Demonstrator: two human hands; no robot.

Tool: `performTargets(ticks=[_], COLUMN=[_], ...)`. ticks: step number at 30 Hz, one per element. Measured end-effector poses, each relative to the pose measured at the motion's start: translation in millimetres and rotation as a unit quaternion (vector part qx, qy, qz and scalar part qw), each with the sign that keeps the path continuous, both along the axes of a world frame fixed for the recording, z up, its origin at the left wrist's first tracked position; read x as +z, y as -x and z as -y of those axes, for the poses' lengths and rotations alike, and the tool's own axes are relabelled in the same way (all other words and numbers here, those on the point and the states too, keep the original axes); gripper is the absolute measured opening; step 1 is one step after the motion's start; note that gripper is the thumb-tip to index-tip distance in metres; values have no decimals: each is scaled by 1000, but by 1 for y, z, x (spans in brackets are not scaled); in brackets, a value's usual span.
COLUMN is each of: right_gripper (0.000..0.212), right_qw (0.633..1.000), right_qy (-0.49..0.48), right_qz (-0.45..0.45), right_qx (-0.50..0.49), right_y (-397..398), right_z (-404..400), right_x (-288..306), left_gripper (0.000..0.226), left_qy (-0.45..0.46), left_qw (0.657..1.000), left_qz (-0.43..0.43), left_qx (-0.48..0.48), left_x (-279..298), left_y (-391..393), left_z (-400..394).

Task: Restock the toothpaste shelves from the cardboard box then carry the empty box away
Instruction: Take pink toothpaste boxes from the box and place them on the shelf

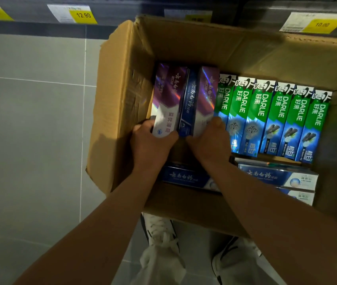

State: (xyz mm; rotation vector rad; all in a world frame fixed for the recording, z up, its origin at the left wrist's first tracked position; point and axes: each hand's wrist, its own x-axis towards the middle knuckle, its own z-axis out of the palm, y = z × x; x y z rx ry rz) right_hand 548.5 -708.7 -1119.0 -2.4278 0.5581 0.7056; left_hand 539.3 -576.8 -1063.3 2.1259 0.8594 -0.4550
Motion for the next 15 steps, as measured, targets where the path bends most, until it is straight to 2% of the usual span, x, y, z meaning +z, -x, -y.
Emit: performTargets(ticks=[4,7,11,13,15], right_gripper=[52,42,40,34,35], right_qw=[996,988,972,970,971], right_qy=[-70,-114,-137,-131,-124], right_qz=[4,-16,-21,-19,-4], right_qx=[-52,-102,-190,-203,-206], right_y=[0,5,16,22,28], right_z=[28,53,85,98,108], right_x=[36,89,177,228,282], left_gripper=[44,42,42,37,34], left_qy=[103,172,217,224,276], left_qw=[991,973,959,956,935], left_qz=[-8,-20,-45,-46,-50], left_qx=[84,153,179,181,215], left_x=[25,63,147,200,257], left_y=[-2,0,5,10,14], left_z=[2,0,1,-3,-12])
